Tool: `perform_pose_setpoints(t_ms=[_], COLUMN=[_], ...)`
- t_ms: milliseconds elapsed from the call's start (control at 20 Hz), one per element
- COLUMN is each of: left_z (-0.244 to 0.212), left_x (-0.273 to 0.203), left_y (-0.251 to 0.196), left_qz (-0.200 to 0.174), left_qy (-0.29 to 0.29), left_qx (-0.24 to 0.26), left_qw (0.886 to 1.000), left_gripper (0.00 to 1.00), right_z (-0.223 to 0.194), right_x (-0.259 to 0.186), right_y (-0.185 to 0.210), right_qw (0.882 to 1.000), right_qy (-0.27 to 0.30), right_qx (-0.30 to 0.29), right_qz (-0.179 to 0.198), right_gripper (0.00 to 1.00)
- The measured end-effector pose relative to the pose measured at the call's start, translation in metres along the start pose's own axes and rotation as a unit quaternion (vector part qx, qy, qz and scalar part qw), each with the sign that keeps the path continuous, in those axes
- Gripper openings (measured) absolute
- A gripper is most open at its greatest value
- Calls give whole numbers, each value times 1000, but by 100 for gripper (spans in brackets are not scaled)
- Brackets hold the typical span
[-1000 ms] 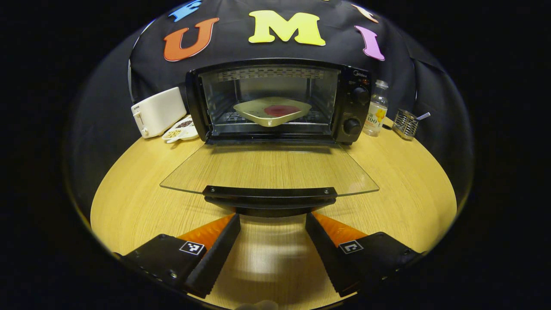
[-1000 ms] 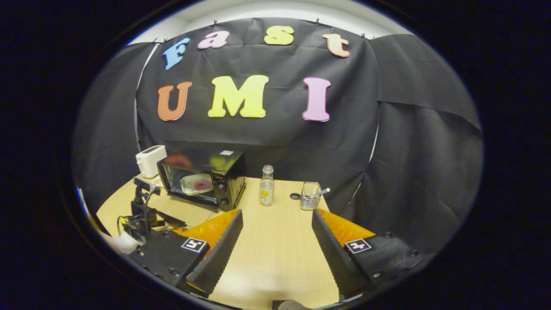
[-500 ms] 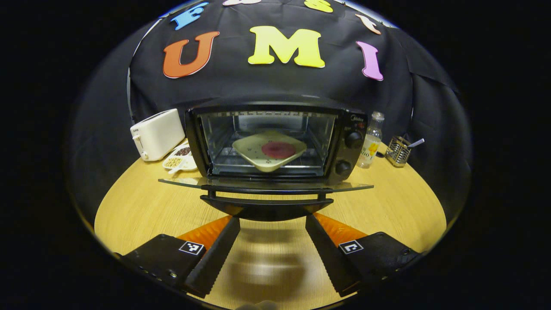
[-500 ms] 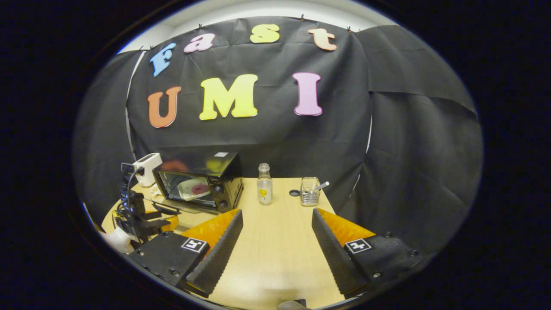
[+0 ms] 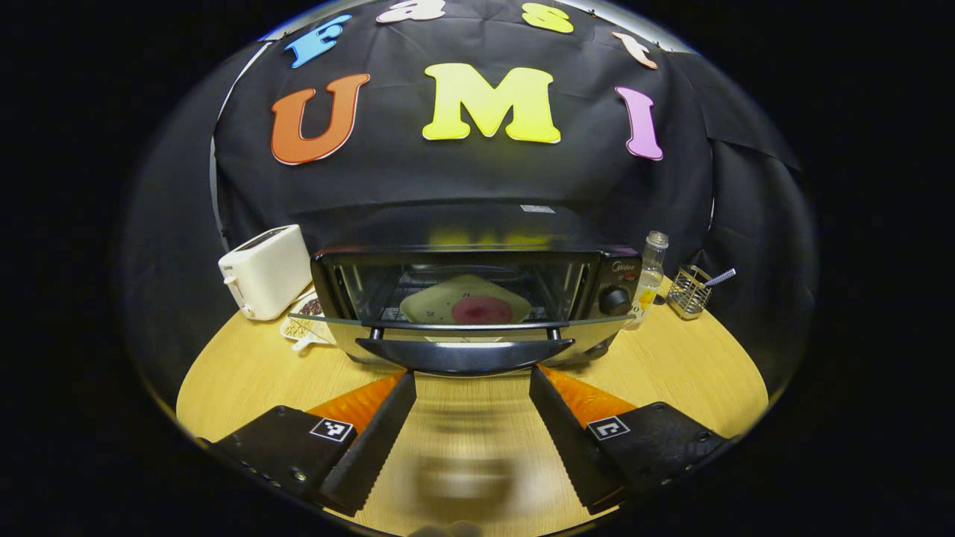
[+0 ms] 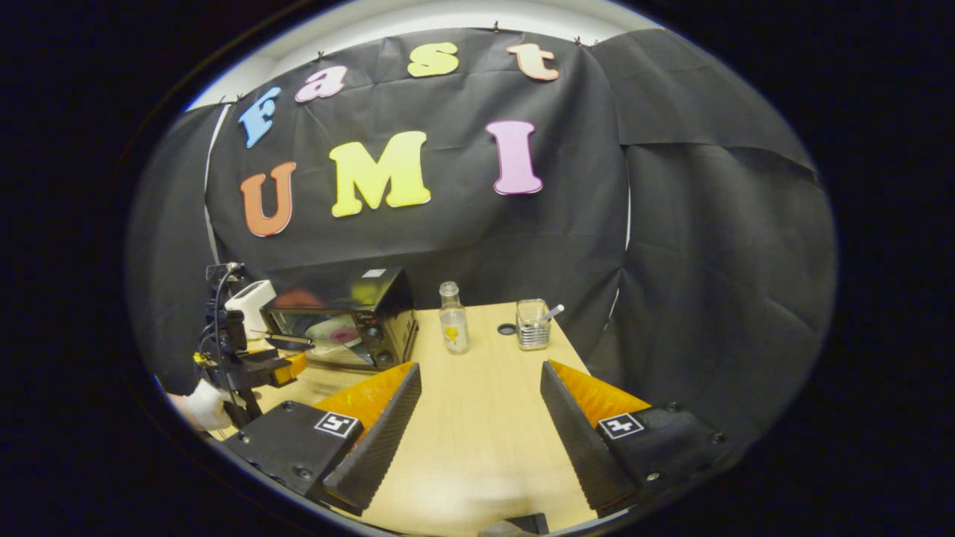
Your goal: Open the electric oven with the left hand, put the food in, and close the electric oven.
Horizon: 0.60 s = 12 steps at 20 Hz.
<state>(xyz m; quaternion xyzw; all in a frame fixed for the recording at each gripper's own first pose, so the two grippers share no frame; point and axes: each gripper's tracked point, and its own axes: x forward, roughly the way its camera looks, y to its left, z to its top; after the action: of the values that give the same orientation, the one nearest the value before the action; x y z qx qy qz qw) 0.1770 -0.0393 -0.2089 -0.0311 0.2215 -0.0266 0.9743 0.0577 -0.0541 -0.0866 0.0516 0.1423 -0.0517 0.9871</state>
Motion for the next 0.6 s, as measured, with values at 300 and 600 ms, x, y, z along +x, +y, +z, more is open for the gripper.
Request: perform_pose_setpoints(t_ms=[300, 600], left_z=[30, 35], left_x=[15, 19], left_y=[0, -12], left_qz=[-3, -12], left_qy=[-25, -27], left_qx=[12, 14], left_qw=[1000, 999], left_gripper=[98, 98], right_z=[3, 8], right_x=[-7, -17], right_y=[-10, -15], right_qw=[1000, 1000], right_qy=[-6, -16], right_qx=[0, 4], right_qz=[-16, -26], right_gripper=[100, 100])
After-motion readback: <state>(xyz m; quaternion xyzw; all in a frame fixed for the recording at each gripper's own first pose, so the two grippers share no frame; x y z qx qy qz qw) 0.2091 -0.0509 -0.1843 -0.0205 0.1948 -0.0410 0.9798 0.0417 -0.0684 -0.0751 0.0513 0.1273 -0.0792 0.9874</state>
